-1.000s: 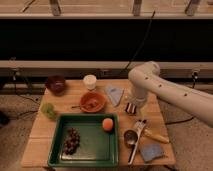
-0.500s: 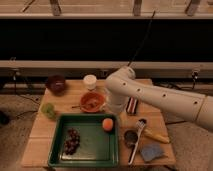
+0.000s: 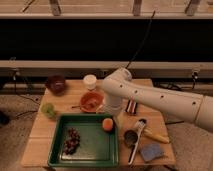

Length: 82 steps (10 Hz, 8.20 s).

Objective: Place grapes in purple bowl

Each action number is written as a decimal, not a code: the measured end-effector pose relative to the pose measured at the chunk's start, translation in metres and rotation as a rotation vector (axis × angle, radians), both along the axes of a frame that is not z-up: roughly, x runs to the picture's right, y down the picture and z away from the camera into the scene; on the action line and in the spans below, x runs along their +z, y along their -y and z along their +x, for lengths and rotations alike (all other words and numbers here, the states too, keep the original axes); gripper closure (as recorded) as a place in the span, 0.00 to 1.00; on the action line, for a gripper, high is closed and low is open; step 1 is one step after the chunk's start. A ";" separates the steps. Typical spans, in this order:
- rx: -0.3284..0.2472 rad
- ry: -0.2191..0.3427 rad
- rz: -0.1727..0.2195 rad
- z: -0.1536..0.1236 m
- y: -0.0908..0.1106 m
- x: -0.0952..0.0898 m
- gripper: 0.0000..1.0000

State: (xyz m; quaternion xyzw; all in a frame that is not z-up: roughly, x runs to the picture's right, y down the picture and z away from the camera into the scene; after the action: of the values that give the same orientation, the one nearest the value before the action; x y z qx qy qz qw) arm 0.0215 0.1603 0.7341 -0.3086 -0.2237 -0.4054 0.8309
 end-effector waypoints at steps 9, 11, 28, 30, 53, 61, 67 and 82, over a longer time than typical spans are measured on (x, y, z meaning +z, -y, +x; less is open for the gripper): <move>-0.074 0.099 -0.064 -0.091 -0.034 0.036 0.20; -0.099 0.132 -0.086 -0.119 -0.046 0.047 0.20; -0.241 0.193 -0.181 -0.190 -0.093 0.061 0.20; -0.257 0.178 -0.180 -0.190 -0.094 0.063 0.34; -0.165 0.340 0.020 -0.194 0.052 -0.049 0.89; -0.172 0.356 0.041 -0.202 0.076 -0.052 0.89; -0.137 0.341 0.081 -0.196 0.134 -0.014 0.89; -0.028 0.302 0.291 -0.276 0.250 0.108 0.89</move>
State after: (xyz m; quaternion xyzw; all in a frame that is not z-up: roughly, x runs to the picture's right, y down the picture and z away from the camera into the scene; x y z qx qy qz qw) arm -0.2540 -0.0900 0.8425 -0.1242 -0.2807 -0.4867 0.8179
